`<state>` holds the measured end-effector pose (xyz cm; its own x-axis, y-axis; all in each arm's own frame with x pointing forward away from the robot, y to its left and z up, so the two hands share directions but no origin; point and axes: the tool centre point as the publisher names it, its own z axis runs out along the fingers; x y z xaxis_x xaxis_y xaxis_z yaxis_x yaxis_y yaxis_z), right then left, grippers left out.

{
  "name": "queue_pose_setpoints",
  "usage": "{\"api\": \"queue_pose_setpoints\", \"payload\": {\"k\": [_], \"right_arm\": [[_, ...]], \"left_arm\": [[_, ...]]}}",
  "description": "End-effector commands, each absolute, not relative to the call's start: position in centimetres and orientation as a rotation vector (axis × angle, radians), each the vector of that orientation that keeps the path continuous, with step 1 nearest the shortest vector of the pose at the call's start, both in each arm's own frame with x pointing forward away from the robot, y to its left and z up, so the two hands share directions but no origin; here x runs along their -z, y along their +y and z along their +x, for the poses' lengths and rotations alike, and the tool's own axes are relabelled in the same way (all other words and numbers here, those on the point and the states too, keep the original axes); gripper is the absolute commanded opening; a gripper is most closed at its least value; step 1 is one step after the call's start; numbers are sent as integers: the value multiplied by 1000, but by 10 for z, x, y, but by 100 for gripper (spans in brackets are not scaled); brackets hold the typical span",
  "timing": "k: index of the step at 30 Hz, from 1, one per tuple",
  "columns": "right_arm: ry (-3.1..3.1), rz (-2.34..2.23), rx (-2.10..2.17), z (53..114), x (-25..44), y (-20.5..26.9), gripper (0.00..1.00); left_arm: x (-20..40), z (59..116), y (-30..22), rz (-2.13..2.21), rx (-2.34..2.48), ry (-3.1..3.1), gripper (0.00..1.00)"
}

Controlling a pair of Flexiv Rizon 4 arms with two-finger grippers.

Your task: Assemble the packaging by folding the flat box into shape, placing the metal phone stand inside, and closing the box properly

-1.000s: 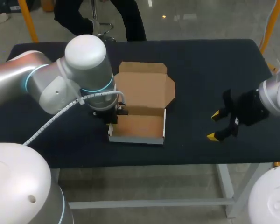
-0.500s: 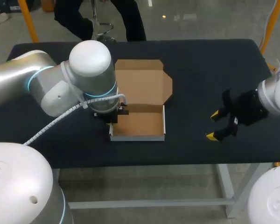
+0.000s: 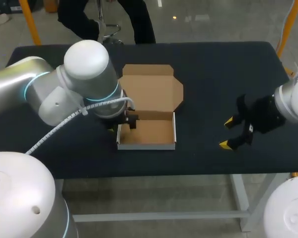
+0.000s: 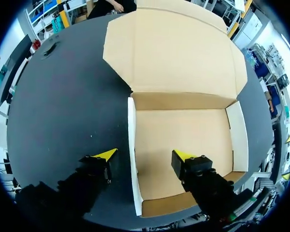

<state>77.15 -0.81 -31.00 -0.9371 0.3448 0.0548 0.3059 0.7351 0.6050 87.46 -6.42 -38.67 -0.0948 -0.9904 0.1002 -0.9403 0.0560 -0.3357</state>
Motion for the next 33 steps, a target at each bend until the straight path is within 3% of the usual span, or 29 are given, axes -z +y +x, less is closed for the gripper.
{"api": "queue_pose_setpoints", "payload": {"k": [1,21,33], "right_arm": [[2864,535,-993,768,307,-12,100],[2798,723,-935,765,288,-32,100],[2762,1062,-847,765,279,-48,100]], "left_arm": [[374,856,-46,-1973,618,2217,100],[312,788,-10,-1800,801,2430,100],[284,766,11,-1874,776,2404,100]]}}
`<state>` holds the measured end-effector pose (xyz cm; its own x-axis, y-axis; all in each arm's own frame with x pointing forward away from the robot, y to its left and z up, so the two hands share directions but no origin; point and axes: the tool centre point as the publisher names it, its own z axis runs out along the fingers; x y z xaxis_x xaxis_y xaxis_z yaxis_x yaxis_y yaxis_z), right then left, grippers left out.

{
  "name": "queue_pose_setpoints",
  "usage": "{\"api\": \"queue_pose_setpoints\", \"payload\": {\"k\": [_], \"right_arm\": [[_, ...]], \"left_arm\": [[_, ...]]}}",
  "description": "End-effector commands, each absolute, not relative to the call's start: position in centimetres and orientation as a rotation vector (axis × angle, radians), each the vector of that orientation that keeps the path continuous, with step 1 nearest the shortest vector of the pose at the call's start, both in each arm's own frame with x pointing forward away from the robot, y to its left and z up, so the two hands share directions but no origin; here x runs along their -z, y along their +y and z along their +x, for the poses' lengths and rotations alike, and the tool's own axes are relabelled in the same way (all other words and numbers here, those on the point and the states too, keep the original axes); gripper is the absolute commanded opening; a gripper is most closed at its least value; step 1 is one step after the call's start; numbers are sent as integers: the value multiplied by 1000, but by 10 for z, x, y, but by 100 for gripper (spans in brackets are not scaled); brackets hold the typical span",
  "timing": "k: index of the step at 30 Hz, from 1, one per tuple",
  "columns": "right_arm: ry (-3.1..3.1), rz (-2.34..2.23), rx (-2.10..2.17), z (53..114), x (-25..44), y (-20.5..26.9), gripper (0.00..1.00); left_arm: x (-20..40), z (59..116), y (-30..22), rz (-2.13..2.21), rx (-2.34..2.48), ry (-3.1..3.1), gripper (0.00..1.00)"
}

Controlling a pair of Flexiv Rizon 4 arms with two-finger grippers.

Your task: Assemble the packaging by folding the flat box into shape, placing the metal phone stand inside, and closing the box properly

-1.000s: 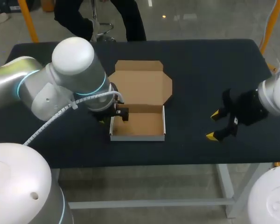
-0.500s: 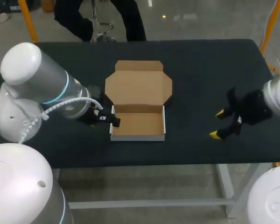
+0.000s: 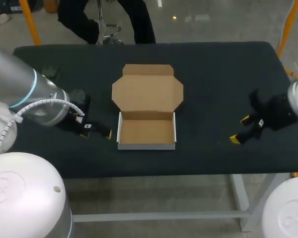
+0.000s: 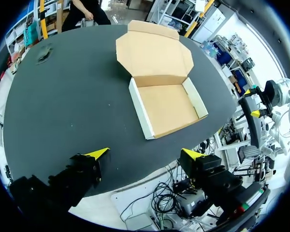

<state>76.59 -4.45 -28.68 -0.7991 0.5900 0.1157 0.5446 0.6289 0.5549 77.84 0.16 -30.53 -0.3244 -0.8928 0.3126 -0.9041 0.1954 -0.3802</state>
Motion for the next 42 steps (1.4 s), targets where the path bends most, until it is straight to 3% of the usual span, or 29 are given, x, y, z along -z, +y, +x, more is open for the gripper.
{"api": "queue_pose_setpoints", "payload": {"k": [1,15,42], "right_arm": [[2746,1098,-842,765,278,-50,100],[2582,1594,-700,756,259,-77,100],[2440,1989,-468,746,236,-99,100]], "left_arm": [[282,765,12,1881,-766,-2388,100],[252,763,18,2080,-597,-2187,100],[210,754,25,2323,-444,-2068,100]]}}
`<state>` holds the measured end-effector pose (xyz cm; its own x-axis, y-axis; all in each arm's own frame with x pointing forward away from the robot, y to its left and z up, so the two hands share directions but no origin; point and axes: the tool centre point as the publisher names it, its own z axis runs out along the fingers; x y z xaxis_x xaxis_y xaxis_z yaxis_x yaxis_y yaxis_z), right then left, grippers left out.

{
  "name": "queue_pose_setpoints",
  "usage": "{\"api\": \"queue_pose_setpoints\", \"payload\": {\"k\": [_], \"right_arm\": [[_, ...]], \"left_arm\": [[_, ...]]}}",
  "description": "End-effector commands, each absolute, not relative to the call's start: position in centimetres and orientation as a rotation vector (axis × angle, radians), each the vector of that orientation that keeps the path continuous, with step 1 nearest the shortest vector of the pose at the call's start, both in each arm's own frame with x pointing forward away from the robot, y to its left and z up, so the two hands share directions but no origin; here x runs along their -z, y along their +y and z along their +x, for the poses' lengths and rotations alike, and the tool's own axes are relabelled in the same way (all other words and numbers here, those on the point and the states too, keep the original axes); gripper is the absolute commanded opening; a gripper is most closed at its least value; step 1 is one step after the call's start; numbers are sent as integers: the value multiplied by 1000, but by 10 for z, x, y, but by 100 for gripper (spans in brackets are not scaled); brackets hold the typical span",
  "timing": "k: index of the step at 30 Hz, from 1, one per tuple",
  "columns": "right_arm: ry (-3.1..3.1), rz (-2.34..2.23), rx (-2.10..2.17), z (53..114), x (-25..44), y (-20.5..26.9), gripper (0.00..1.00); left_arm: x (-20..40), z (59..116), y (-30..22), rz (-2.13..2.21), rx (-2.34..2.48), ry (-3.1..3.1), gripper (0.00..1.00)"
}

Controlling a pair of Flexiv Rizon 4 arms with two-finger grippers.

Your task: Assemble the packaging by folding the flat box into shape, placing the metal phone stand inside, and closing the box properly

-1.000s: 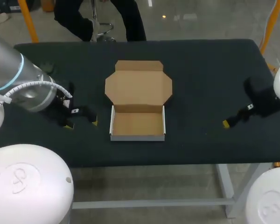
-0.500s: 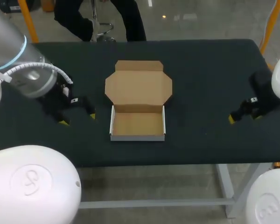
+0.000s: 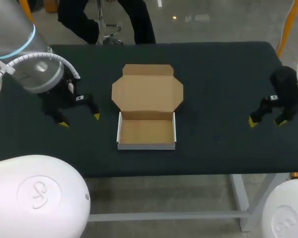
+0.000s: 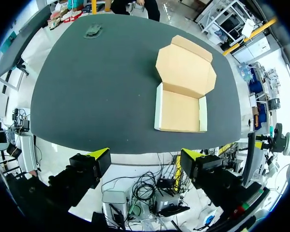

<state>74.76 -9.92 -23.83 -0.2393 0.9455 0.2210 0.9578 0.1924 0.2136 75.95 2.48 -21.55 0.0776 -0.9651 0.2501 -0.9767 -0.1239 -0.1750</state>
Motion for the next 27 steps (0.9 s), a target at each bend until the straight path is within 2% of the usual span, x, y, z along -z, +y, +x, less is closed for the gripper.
{"api": "queue_pose_setpoints", "payload": {"k": [1,27], "right_arm": [[-2369,-1946,453,746,236,-100,100],[-2287,-2013,413,749,243,-105,100]], "left_arm": [[210,753,25,2322,-445,-2068,100],[216,756,37,2399,-446,-2022,100]]}}
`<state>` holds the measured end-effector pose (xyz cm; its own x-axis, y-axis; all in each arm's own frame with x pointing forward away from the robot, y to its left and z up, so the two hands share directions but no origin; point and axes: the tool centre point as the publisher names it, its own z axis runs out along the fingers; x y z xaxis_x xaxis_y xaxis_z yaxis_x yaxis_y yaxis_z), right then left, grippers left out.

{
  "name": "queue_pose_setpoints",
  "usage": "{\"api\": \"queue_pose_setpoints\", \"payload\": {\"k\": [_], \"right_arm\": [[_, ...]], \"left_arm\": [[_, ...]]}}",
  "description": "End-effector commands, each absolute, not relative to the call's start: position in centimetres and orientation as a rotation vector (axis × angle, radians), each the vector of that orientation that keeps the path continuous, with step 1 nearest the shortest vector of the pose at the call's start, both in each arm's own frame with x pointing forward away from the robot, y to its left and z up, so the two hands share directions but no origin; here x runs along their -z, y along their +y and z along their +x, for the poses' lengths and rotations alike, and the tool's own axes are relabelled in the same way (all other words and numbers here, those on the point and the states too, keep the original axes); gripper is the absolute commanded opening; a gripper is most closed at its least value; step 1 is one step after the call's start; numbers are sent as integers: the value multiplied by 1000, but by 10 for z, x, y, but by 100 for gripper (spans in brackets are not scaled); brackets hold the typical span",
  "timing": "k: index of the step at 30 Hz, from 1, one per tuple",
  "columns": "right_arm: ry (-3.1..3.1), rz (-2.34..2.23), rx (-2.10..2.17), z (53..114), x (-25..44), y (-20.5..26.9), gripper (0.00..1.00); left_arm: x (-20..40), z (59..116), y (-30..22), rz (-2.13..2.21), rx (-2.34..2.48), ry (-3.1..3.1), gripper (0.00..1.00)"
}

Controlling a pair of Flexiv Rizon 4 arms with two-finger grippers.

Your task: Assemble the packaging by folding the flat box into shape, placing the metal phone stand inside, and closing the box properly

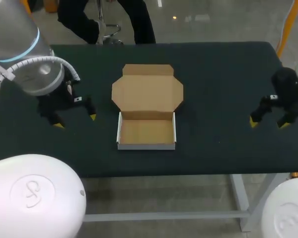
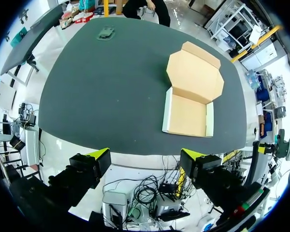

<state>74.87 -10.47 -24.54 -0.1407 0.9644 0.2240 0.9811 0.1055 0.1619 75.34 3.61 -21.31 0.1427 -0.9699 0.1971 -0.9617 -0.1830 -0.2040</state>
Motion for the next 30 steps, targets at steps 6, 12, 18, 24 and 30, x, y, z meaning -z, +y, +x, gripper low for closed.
{"api": "queue_pose_setpoints", "payload": {"k": [6,12,18,24,30], "right_arm": [[-2287,-2013,413,749,243,-105,100],[-2287,-2013,413,749,243,-105,100],[-2287,-2013,413,749,243,-105,100],[-2287,-2013,413,749,243,-105,100],[-2287,-2013,413,749,243,-105,100]], "left_arm": [[227,765,41,-2368,430,1993,100],[238,781,50,-2396,414,1956,100],[252,800,64,-2406,391,1945,100],[266,816,78,-2417,387,1945,100],[282,832,90,-2428,378,1938,100]]}}
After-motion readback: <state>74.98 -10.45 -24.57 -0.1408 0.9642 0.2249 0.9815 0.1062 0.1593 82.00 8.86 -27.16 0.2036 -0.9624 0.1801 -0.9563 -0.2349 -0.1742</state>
